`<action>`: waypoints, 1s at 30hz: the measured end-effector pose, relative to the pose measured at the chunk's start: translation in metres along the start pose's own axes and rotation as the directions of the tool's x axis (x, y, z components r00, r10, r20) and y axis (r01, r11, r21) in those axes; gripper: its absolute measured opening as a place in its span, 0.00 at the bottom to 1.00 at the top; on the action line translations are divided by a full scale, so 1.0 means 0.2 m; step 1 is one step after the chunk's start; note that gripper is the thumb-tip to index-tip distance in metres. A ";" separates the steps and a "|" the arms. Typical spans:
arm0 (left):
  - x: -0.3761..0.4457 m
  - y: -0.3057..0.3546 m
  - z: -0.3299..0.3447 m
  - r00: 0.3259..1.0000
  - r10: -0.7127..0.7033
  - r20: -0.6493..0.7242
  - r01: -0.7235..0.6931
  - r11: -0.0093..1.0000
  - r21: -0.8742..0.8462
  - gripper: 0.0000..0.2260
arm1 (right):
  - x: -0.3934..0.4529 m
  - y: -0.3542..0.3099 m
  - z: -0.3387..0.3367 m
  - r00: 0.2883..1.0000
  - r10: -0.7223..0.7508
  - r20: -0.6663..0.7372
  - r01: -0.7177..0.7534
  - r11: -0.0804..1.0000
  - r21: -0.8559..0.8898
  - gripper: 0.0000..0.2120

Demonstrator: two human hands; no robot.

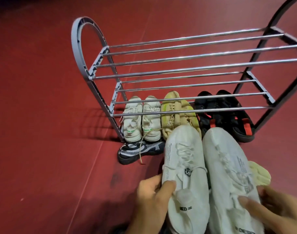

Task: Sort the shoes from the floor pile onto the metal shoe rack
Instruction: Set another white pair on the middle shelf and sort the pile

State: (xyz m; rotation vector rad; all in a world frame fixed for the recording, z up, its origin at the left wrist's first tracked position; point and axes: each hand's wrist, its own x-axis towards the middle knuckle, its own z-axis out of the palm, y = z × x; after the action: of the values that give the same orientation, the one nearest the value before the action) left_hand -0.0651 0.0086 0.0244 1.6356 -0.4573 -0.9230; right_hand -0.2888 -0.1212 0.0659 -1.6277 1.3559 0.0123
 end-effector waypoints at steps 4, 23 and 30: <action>0.08 0.25 -0.06 0.992 0.071 -0.100 -0.081 0.992 -0.100 0.12 | 0.05 -0.27 -0.07 0.982 -0.189 -0.026 0.191 0.972 0.139 0.24; 1.21 0.65 -0.48 0.898 0.108 -0.427 0.073 0.920 0.384 0.17 | 1.13 -1.24 0.34 0.894 -0.395 -0.213 0.375 0.918 -0.129 0.16; 1.02 0.60 -0.43 0.874 0.256 -0.412 0.100 0.736 0.670 0.18 | 0.96 -1.05 0.37 0.804 -0.578 -0.137 0.566 0.815 -0.120 0.50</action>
State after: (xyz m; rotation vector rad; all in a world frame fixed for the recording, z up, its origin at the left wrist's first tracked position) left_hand 0.1476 -0.1171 0.0744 2.4102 -0.5421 -0.2258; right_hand -0.0190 -0.2359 0.0574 -2.0858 0.9345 -0.4527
